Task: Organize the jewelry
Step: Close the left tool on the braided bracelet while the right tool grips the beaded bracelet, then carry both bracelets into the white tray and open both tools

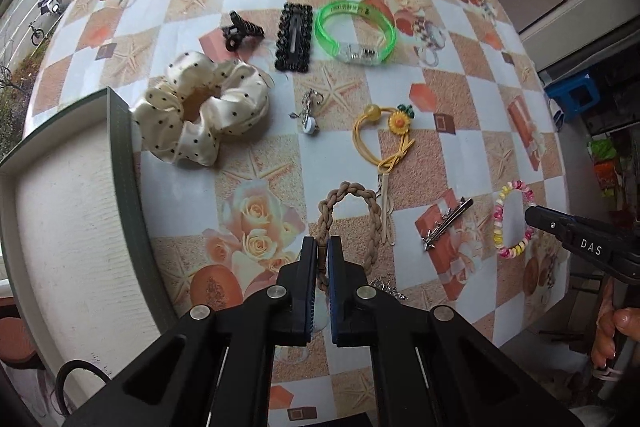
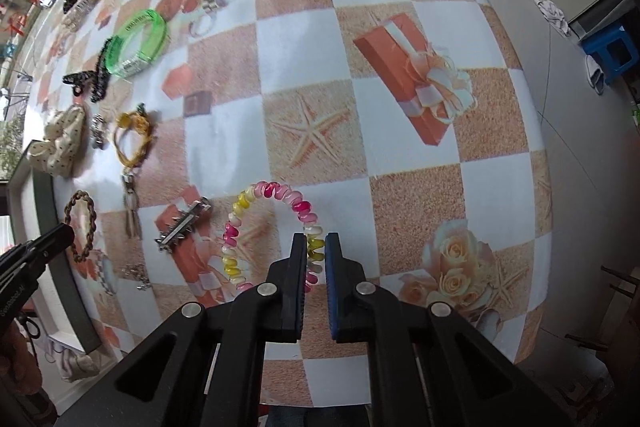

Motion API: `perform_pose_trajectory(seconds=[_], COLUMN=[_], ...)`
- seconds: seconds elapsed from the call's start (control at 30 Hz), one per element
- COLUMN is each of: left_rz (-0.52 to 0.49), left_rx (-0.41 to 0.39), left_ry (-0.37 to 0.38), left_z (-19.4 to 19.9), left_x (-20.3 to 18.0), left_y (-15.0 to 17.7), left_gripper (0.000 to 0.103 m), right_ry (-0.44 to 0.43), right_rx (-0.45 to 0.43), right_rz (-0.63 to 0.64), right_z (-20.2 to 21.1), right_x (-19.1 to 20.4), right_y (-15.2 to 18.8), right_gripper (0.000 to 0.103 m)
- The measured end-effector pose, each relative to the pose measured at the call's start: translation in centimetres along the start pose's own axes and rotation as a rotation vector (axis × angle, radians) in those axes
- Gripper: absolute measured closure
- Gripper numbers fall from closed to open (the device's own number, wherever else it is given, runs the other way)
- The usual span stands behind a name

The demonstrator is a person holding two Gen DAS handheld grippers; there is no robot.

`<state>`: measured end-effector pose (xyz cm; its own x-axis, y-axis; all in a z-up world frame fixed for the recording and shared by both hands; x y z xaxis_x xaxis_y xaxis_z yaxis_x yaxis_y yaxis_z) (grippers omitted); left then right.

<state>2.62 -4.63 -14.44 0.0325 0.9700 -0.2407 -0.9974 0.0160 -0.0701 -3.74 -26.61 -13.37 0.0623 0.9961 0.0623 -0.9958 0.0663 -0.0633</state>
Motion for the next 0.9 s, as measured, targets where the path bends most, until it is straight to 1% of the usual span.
perform_pose_trajectory(seconds=[0.07,0.2,0.33,0.37,0.5,0.63,0.73,0.9], left_rz=[0.01,0.045,0.089,0.102,0.159,0.239,0.294,0.38], left_rx=[-0.02,-0.061,-0.1,-0.111,-0.151,-0.192,-0.217,-0.243], left_ry=[0.008,0.024,0.029,0.03,0.025,0.014,0.0,-0.048], left_z=[0.9,4.3,6.3,6.8,8.5,9.9,10.8,11.1], left_x=[0.3,3.7,5.9,6.4,9.0,12.3,15.0,19.7], left_y=[-0.2,0.6,0.4,0.3,0.2,0.1,0.2,0.5], left_gripper=[0.094,0.094,0.094,0.094,0.094,0.094,0.094,0.094], right_ry=[-0.007,-0.021,-0.049,-0.058,-0.089,-0.129,-0.162,-0.214], right_rx=[-0.016,-0.047,-0.079,-0.088,-0.119,-0.143,-0.15,-0.146], right_rz=[0.014,0.054,0.11,0.128,0.213,0.307,0.38,0.5], right_z=[0.7,2.0,2.7,3.1,4.2,4.9,5.2,4.9], right_x=[0.6,2.3,5.1,6.1,10.5,15.1,18.8,25.5], right_y=[-1.4,-3.4,-5.2,-4.7,-6.6,-8.3,-9.4,-10.7], right_gripper=[0.093,0.093,0.093,0.093,0.093,0.093,0.093,0.094])
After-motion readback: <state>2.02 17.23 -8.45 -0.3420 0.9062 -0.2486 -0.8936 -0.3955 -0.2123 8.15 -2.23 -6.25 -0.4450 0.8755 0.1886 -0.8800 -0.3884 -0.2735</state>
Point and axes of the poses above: each gripper's, at about its wrist camera, not at the fingertips, and z roughly against the way its jaws point, x to its left, y to its underside, the point moved 4 cm from there along -z, roughly the way its jaws point, and after that the axes turned 15 degrees about z, right-handed, at the moved point
